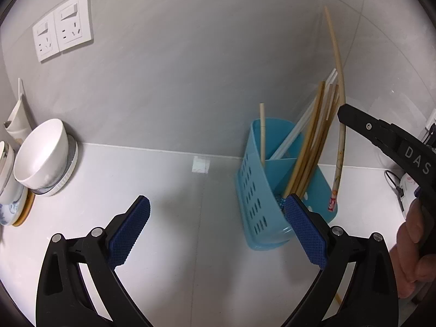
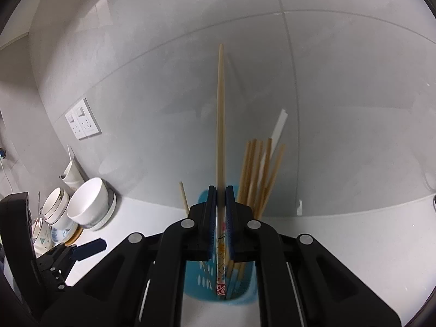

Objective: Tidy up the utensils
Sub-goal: 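Lower the printed-tip chopstick into the blue holder with the right tool, then move both open tools back over the last chopsticks on the counter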

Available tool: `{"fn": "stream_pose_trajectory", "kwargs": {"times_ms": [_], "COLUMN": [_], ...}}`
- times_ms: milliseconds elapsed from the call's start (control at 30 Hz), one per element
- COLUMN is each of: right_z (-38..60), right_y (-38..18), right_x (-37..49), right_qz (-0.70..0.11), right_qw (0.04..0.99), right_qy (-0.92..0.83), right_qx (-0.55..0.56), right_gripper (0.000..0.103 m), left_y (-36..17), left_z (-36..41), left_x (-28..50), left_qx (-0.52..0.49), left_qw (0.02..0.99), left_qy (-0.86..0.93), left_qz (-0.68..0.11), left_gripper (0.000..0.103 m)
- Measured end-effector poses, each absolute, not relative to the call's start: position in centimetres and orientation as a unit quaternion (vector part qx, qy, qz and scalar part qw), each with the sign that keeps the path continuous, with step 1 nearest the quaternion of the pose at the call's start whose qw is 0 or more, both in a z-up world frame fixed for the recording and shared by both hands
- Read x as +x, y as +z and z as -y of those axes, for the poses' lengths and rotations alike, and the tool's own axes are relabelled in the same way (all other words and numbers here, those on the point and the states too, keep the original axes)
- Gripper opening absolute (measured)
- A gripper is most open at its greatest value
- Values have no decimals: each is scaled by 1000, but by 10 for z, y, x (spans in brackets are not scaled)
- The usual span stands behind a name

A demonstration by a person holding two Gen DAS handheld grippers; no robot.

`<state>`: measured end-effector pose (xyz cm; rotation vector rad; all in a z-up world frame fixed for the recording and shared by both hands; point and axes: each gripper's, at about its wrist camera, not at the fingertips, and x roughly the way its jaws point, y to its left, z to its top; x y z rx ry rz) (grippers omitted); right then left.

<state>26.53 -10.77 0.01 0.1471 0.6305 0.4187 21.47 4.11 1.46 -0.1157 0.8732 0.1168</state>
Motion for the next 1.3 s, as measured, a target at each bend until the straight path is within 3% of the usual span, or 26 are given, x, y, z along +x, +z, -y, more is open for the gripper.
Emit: {"fn": "stream_pose_trajectory", "kwargs": {"times_ms": [667,1033,1300], "right_z": [84,128,187], "right_y": [-41,-20,-22], "right_x": [268,251,226], "right_qz": [-341,-357,-378], "right_qw": [919,920,919], "right_qy": [196,158,106], "right_qx": [38,22,19], "right_gripper": [10,72,92], "left_y": [17,31,37], "left_z": [-65,-52,-14], "left_x": [214,206,197], "left_qx": [-62,-75,-78], "left_qw": [896,895,894], "left_qy": [85,91,69], "left_qz": [-431,-431,-436], "left_gripper": [97,97,97]}}
